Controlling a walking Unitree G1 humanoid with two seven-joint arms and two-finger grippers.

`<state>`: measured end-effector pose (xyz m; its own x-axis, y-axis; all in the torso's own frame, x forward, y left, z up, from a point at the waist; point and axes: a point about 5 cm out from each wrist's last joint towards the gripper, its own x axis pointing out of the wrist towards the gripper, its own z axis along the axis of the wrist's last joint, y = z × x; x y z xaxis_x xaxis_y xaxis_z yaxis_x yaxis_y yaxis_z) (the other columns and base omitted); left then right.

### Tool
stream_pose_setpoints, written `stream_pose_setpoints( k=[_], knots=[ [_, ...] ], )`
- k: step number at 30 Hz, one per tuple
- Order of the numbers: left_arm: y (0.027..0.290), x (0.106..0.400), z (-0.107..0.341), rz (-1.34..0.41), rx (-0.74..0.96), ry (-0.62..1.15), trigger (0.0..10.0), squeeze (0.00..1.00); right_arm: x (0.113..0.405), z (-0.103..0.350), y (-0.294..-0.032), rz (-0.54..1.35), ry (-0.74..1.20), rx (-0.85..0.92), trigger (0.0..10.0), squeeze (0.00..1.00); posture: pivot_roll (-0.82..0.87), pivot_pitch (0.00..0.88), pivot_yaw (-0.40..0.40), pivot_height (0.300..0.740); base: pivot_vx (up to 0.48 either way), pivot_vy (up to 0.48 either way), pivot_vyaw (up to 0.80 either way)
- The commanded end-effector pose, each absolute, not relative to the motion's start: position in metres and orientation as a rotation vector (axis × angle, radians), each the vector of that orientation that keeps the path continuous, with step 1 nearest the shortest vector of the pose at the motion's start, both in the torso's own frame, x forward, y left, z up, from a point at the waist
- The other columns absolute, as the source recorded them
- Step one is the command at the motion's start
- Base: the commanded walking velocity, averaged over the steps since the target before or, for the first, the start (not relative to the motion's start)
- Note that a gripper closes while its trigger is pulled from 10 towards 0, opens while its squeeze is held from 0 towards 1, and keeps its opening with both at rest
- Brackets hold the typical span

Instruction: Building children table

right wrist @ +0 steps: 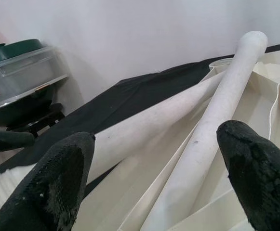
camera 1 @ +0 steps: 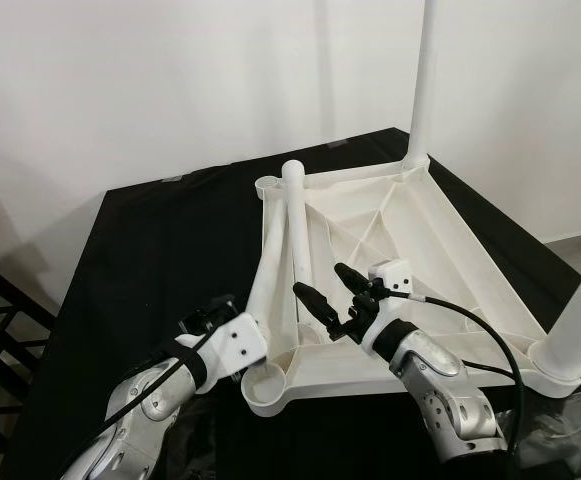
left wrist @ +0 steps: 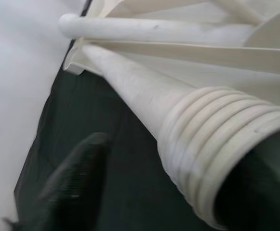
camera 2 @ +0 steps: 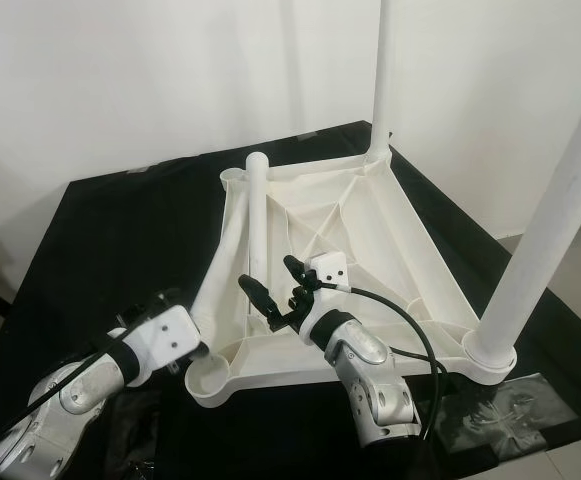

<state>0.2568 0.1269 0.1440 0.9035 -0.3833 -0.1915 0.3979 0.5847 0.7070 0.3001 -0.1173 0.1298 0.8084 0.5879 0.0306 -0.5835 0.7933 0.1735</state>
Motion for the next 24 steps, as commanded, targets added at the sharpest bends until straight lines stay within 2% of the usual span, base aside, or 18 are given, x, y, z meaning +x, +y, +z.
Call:
stream_pose_setpoints(
  k=[1,16,19,24],
  knots=[
    [0.136,0.259,0.14,-0.405,0.848,0.054,0.0,0.0,0.298,0.131,-0.113,0.641,0.027,0.19,10.0,0.0,-0.12,0.019,0.116,0.74,0.0,0.0,0.0],
    [0.147,0.266,0.147,-0.277,0.835,0.04,0.0,0.0,0.299,0.13,-0.115,0.64,0.033,0.182,10.0,0.0,-0.13,0.013,0.106,0.74,0.0,0.0,0.0],
    [0.15,0.27,0.153,-0.229,0.821,0.018,0.0,0.0,0.299,0.13,-0.115,0.64,0.033,0.179,10.0,0.0,-0.13,0.013,0.106,0.74,0.0,0.0,0.0],
    [0.168,0.277,0.185,-0.07,0.788,-0.118,0.0,0.0,0.3,0.131,-0.117,0.642,0.033,0.191,10.0,0.0,-0.13,0.005,0.094,0.74,0.0,0.0,0.0]
  ],
)
